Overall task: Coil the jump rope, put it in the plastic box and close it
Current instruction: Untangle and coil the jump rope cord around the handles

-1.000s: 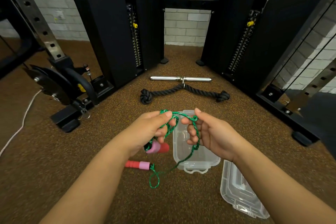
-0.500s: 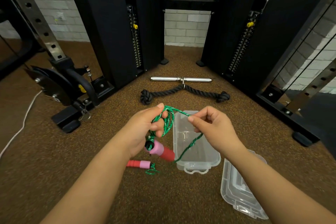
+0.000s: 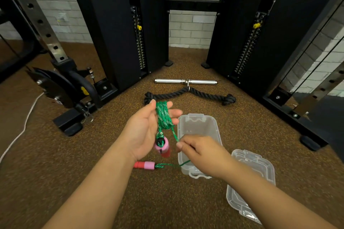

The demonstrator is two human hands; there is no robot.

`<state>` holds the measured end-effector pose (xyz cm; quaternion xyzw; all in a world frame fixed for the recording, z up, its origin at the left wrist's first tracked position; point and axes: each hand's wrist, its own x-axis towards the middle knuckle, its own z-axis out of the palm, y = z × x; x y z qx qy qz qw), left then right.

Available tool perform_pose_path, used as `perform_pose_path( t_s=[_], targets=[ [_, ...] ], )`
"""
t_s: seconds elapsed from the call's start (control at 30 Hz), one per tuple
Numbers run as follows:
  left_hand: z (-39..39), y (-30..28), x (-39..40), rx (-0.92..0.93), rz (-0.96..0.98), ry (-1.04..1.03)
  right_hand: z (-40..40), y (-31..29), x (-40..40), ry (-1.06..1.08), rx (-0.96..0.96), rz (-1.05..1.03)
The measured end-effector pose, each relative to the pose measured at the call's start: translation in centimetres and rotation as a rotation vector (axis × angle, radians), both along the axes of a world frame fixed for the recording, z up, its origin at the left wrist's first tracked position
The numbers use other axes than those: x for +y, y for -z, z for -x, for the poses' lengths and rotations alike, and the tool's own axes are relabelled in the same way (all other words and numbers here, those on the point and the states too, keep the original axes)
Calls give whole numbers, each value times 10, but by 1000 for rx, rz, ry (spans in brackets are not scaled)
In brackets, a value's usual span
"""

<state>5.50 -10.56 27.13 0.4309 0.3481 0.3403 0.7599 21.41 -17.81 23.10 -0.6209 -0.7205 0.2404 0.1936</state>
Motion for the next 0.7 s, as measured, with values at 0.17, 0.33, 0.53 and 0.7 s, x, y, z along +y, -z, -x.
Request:
perform_pose_path(
  t_s=[0.17,0.33,0.53,0.7],
  targets=[
    [1,12,2,469,-246,150,11,-11,-6,-133,153,8],
    [7,18,-6,711,-239,206,0,-32,-1,72,690,120],
    [3,4,-7,541,-257,353,-12,-30,11,343,930,208],
    [1,1,-7,525,-297,290,-14,-22,13,372,932,247]
  ],
)
